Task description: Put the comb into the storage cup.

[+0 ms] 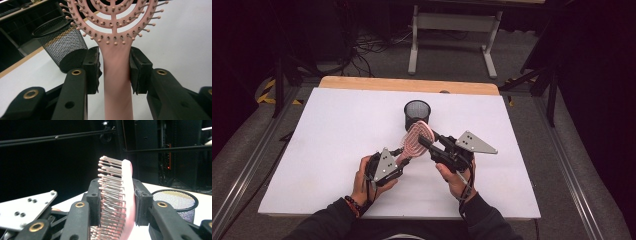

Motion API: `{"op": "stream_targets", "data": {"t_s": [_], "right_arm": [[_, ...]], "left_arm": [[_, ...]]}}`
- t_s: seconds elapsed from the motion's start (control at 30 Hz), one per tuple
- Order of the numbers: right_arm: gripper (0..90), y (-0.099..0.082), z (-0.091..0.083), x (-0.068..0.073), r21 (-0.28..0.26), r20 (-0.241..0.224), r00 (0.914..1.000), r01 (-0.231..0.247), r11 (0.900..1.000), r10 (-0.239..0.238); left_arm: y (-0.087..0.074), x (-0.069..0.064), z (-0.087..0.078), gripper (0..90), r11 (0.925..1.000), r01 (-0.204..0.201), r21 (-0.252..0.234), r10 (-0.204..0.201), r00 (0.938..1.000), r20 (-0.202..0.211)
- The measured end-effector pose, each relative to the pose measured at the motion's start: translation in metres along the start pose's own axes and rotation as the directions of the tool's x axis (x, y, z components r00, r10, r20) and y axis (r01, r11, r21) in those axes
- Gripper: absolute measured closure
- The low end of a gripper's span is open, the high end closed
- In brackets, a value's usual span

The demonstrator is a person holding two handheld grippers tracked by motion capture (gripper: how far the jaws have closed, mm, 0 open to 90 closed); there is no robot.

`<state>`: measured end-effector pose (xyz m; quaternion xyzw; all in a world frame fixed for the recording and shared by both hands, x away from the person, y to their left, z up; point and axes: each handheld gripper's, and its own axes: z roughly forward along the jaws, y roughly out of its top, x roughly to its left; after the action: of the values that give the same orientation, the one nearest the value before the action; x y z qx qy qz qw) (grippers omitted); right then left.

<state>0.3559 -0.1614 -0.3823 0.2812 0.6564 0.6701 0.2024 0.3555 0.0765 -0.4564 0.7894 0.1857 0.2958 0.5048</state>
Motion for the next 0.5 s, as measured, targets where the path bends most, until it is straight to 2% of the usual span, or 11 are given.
{"op": "stream_targets", "data": {"t_s": [0.13,0.43,0.5], "right_arm": [[65.0,-0.0001,-0.0022,0.0029,0.011,-0.001,0.9994,0.034,0.9994,-0.034],[65.1,0.0012,-0.0059,0.0031,0.02,0.008,0.9977,0.067,0.9975,-0.067],[65.1,0.0015,-0.0063,0.0026,0.019,0.009,0.9976,0.068,0.9975,-0.068]], "left_arm": [[0.0003,-0.0027,0.0012,57.4,0.9998,-0.019,0.003,0.019,0.9992,0.035],[0.0001,-0.0027,0.003,46.9,0.999,-0.033,0.03,0.032,0.9988,0.036],[-0.0002,-0.0024,0.004,45.2,0.9992,-0.022,0.033,0.02,0.9991,0.039]]}}
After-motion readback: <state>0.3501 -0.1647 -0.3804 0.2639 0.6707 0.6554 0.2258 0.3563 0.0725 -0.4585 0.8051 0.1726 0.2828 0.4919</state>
